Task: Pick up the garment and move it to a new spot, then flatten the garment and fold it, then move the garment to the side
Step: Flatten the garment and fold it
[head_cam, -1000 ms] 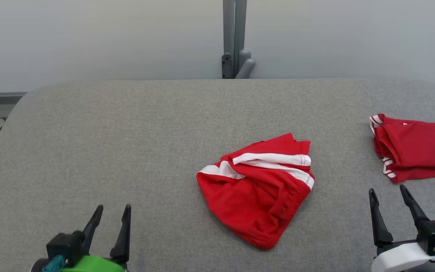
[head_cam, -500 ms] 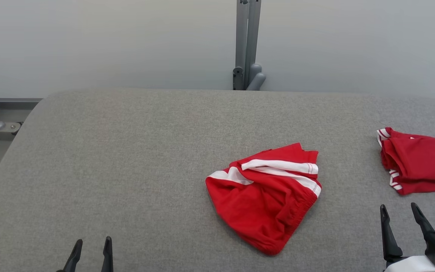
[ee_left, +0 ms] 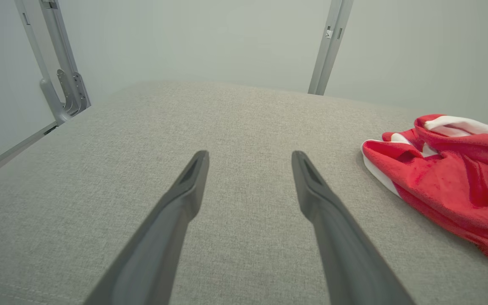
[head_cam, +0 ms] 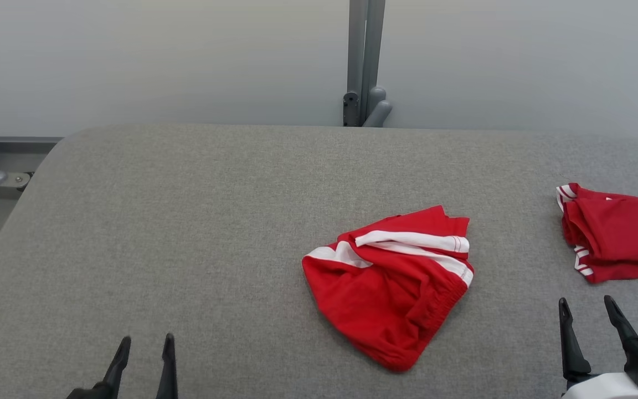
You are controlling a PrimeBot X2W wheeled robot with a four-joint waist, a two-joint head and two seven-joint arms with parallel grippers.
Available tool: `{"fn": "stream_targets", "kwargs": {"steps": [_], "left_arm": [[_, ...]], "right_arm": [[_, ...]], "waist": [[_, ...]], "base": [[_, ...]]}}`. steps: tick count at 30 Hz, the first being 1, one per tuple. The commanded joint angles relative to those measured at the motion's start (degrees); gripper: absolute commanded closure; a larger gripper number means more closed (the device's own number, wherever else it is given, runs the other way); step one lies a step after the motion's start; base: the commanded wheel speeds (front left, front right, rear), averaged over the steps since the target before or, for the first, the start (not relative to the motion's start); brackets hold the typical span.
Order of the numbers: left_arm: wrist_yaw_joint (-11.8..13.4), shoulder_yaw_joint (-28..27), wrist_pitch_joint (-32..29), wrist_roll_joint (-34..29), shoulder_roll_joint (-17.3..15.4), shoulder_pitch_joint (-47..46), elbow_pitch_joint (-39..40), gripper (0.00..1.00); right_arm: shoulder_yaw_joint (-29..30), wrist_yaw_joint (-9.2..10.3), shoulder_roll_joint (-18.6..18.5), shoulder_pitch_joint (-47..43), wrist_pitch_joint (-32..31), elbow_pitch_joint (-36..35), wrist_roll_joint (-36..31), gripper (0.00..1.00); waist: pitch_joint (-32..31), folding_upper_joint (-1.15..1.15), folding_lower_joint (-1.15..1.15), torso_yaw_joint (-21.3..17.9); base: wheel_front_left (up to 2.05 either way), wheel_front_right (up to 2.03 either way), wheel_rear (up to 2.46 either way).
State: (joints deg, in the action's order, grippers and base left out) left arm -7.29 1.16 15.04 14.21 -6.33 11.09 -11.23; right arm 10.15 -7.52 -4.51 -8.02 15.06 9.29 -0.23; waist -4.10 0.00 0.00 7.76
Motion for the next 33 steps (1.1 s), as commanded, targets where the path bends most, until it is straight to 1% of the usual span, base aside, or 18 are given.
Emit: {"fn": "stream_targets", "kwargs": {"steps": [1, 4, 7, 8, 10, 13, 16, 20, 25, 26, 29, 33], "left_arm": [[-0.17, 0.85, 0.15, -0.57, 0.48, -2.32, 0.48, 0.00], [-0.24, 5.37, 0.15, -1.21, 1.76, -5.53, 0.40, 0.00], [-0.22, 13.66, 0.04, -0.69, 2.62, -11.30, -0.82, 0.00], [-0.23, 17.19, -0.66, -0.48, 2.80, -13.29, -1.62, 0.00], [-0.23, 23.24, -1.90, 0.75, 3.06, -18.12, -3.08, 0.00], [-0.13, 29.66, -4.87, 2.28, 3.15, -23.95, -6.93, 0.00], [-0.01, 35.03, -7.00, 5.81, 3.36, -28.37, -8.65, 0.00], [0.72, 40.79, -8.75, 9.53, 3.24, -31.66, -9.57, 0.00], [1.41, 46.90, -8.46, 10.96, 3.24, -35.73, -8.78, 0.00], [2.43, 48.34, -8.91, 11.56, 3.19, -37.27, -10.09, 0.00], [4.67, 49.04, -9.58, 12.33, 3.23, -39.34, -14.42, 0.00], [6.19, 49.38, -9.32, 14.03, 3.25, -40.74, -20.85, 0.00]], "right_arm": [[0.16, 0.07, -0.07, 0.54, 0.14, -0.22, -0.28, 0.00], [0.06, 0.07, -0.13, 1.42, 0.14, -0.81, -0.37, 0.00], [-0.31, 0.07, -0.27, 2.42, 0.14, -1.47, -0.45, 0.00], [-0.40, 0.07, -0.26, 2.81, 0.14, -1.72, -0.46, 0.00], [-0.84, 0.07, -0.20, 4.33, 0.14, -2.32, -0.57, 0.00], [-1.79, 0.08, 0.10, 6.21, 0.14, -2.66, -0.67, 0.00], [-2.43, 0.08, 0.45, 7.97, 0.14, -3.04, -0.64, 0.00], [-2.12, 0.08, 1.03, 8.68, 0.14, -3.46, -0.84, 0.00], [-1.43, 0.08, 1.29, 9.64, 0.14, -3.80, -0.89, 0.00], [-1.69, 0.08, 1.39, 10.06, 0.14, -3.96, -0.86, 0.00], [-2.11, 0.08, 1.42, 10.83, 0.14, -4.03, -0.84, 0.00], [-2.14, 0.08, 1.54, 11.26, 0.14, -4.36, -0.84, 0.00]], "waist": [[0.51, 0.00, 0.00, -0.18], [1.82, 0.00, 0.00, -0.69], [3.48, 0.00, 0.00, -1.56], [4.05, 0.00, 0.00, -1.99], [6.11, 0.00, 0.00, -3.34], [8.73, 0.00, 0.00, -6.25], [11.15, 0.00, 0.00, -9.62], [13.74, 0.00, 0.00, -13.18], [16.55, 0.00, 0.00, -15.68], [17.49, 0.00, 0.00, -16.43], [18.45, 0.00, 0.00, -17.32], [19.13, 0.00, 0.00, -17.79]], "base": [[0.00, 0.00, 0.00], [0.00, 0.00, 0.00], [0.00, 0.00, 0.00], [0.00, 0.00, 0.00], [0.00, 0.00, 0.00], [0.00, 0.00, 0.00], [0.00, 0.00, 0.00], [0.00, 0.00, 0.00], [0.00, 0.00, 0.00], [0.00, 0.00, 0.00], [0.00, 0.00, 0.00], [0.00, 0.00, 0.00]]}}
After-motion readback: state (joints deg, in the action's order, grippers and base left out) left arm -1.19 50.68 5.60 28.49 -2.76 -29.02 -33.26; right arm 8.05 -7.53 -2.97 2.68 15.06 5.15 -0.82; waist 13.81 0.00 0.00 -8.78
